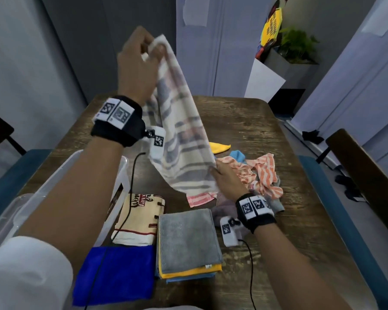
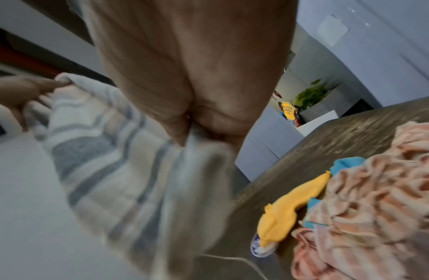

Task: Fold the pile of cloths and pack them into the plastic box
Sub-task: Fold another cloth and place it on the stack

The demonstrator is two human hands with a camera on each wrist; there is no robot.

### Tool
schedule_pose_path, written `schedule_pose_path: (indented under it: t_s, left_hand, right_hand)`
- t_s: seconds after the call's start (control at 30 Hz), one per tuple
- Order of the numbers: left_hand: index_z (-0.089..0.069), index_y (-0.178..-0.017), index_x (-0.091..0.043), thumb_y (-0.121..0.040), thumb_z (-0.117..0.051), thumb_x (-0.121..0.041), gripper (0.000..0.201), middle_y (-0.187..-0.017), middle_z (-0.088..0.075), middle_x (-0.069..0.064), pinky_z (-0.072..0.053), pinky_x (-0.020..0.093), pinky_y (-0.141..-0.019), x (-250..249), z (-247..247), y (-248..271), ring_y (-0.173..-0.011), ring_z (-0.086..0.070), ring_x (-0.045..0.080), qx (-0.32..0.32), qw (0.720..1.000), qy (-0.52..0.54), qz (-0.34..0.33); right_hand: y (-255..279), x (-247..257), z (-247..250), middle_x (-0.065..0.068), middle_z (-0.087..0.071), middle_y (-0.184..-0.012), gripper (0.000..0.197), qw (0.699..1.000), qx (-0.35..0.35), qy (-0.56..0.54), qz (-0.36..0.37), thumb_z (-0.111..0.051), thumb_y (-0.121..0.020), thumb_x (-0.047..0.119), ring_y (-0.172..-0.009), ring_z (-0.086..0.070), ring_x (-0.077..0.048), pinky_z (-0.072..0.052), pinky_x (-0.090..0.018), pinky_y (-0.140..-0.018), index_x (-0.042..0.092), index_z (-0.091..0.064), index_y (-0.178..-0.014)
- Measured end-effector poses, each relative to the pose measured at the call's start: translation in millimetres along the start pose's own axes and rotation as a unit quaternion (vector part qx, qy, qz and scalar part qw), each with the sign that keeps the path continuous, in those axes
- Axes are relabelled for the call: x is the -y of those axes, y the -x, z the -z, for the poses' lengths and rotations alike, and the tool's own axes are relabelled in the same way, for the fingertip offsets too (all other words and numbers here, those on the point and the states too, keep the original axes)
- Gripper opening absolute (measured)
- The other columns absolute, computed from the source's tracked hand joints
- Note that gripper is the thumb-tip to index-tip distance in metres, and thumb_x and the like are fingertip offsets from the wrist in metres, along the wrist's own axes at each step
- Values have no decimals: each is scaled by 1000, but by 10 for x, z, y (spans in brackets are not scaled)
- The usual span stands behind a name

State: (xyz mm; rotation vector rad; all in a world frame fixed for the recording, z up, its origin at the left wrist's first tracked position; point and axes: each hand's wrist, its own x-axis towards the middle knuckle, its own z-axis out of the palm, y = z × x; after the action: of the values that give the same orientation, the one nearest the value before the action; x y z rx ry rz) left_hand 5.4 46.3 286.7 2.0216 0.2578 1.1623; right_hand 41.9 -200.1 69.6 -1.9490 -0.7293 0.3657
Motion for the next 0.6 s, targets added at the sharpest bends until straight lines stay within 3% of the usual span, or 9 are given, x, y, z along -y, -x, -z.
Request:
schedule_pose_path:
  t_s: [0.07,0.17,0.23,0.3,0.37,0.5,0.6]
  left_hand:
    - [-41,-73,-34,-91,-57,-31,25,-70,-43,-17,-35,18,-62,5,66,-89,-63,-39,-4,-17,1000,-8,1]
    - [-43,-73,-34,-90,-59,-31,23,-70,-45,-18,-36,18,-64,48,44,-86,-66,-40,-4,-9,1000,-8,-1]
    - [-44,-74,-34,-90,-59,-30,22,-71,-48,-18,-39,18,-65,93,5,-42,-67,-42,-4,-7,1000,-3,0]
    - [-45,-75,-34,-91,-60,-30,22,-73,-50,-18,-40,16,-68,126,-6,-25,-69,-45,-5,-13,1000,-1,2]
    - [-46,-76,-34,-91,-60,-30,21,-74,-50,-18,-40,14,-68,141,3,-31,-69,-46,-6,-15,1000,-2,2]
    - [-55,-84,-19,-91,-61,-30,14,-75,-51,-17,-41,14,-68,160,-15,-22,-70,-46,-5,-10,1000,10,2]
    - [-59,-88,-12,-91,-61,-29,18,-78,-53,-13,-40,12,-69,167,-36,-23,-70,-46,-5,-12,1000,15,5]
  right_hand:
    - [70,-164,-60,-1,-67,-98,22,1000,16,7,-21,-41,-106,15,-89,-61,-18,-46,-35,-78,19,-63,-105]
    - [126,-283,-94,0,-60,-90,20,997,38,40,-62,-40,-106,11,-77,-53,-14,-40,-34,-72,17,-58,-101]
    - [115,-379,-134,-5,-63,-97,20,990,76,80,-85,-39,-106,18,-83,-57,-18,-44,-37,-77,17,-59,-107]
    - [103,-536,-160,-7,-67,-107,27,981,112,110,-114,-39,-102,31,-96,-64,-24,-51,-47,-89,19,-61,-111]
    - [103,-712,-183,-11,-68,-112,27,980,119,54,-146,-43,-99,35,-101,-69,-24,-52,-57,-93,17,-62,-105]
    - [218,-515,-151,-19,-73,-105,23,975,115,-71,-176,-47,-107,25,-94,-73,-34,-57,-51,-85,6,-60,-107]
    - [273,-460,-120,-21,-75,-91,24,971,120,-104,-177,-51,-105,26,-86,-73,-38,-57,-51,-83,6,-60,-96]
